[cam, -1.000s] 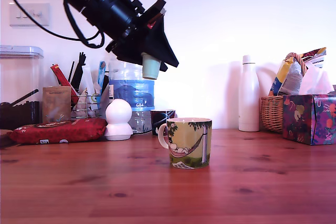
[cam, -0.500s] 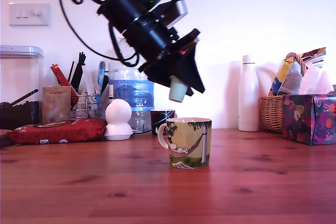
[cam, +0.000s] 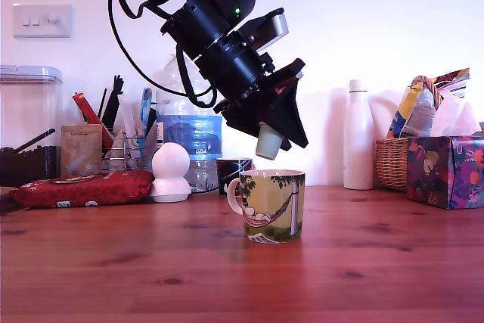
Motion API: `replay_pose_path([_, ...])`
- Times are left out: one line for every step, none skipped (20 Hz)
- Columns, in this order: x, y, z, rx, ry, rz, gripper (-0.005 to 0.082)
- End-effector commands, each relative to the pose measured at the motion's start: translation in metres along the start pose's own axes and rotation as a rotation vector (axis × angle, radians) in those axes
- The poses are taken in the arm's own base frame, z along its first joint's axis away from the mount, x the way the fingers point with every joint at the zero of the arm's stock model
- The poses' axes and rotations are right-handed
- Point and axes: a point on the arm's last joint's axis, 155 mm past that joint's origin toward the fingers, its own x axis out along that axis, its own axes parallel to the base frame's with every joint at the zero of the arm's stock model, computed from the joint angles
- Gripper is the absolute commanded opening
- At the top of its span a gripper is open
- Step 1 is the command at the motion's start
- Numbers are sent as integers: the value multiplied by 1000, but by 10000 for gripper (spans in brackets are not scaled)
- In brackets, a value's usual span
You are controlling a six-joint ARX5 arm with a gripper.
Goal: Pick up the coffee capsules from the table one by one and drop them inside the nearest coffee cup
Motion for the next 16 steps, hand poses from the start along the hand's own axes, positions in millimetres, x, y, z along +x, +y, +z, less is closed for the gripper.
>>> replay_pose_path([7,1,2,11,-8,-1,201])
replay_pose_path([7,1,2,11,-8,-1,201])
replay_pose_path([7,1,2,12,-9,0,201])
replay_pose_path([7,1,3,14,-15,1,201])
replay_pose_path([7,2,5,16,-22,2,201])
replay_pose_path([7,3,6,17,-25,7,201])
replay_pose_path([6,6,6,15,-26,13,201])
replay_pose_path([5,10,6,13,-27,21,201])
replay_pose_path([5,12,5,9,-27,24,201])
replay_pose_path([4,16,5,3,-28,30,201])
replay_pose_path([2,20,4,-2,-28,36,201])
replay_pose_path([1,24,3,-9,-26,40,201])
replay_pose_path([1,26,2,-14,-25,43,201])
replay_pose_path([0,28,1,-17,-24,46,201])
replay_pose_path([0,30,1,-18,-24,47,201])
replay_pose_path([0,30,1,-19,-24,47,201])
